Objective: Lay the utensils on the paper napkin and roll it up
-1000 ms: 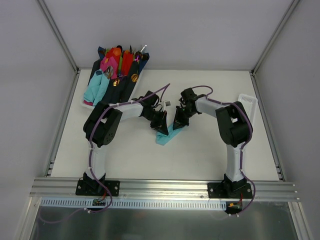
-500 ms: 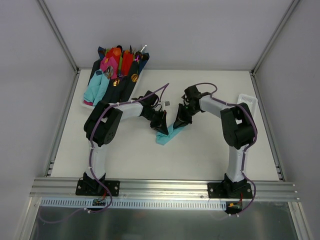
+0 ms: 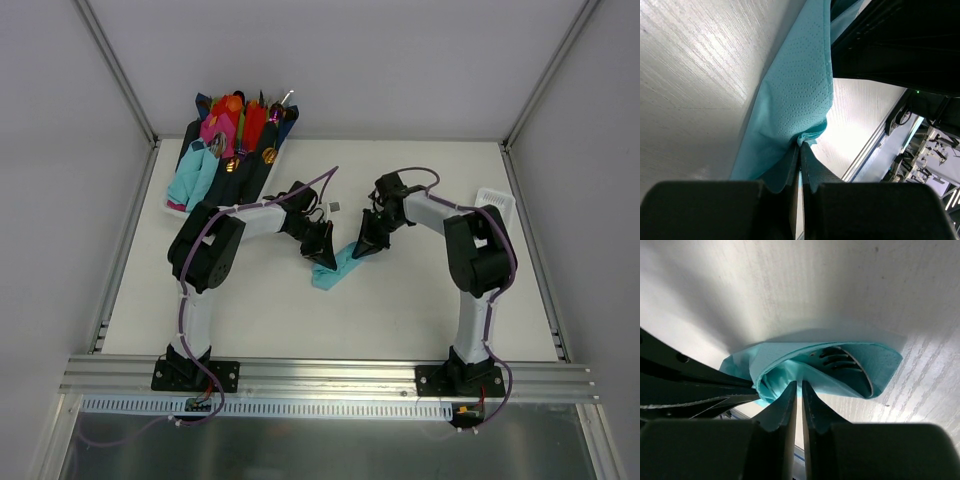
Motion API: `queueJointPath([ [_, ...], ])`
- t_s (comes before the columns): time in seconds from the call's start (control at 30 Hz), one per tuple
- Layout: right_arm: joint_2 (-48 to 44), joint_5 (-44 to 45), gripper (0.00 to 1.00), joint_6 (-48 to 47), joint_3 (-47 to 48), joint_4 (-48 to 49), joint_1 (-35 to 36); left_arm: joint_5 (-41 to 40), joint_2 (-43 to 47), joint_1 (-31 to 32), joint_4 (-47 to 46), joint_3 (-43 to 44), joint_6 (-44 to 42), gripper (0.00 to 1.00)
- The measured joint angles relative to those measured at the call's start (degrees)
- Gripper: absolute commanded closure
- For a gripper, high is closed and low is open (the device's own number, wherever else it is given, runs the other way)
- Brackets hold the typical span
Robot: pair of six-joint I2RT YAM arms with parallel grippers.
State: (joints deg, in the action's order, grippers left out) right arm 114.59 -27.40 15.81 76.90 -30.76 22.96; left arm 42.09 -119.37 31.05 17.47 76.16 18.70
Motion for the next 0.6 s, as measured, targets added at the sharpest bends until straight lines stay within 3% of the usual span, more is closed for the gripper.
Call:
queueJointPath([
  [0.6, 1.18, -0.28, 0.95, 2.54, -2.56, 2.08, -0.24, 0.9, 6.25, 0.63, 0.39, -1.64, 1.53, 1.0],
])
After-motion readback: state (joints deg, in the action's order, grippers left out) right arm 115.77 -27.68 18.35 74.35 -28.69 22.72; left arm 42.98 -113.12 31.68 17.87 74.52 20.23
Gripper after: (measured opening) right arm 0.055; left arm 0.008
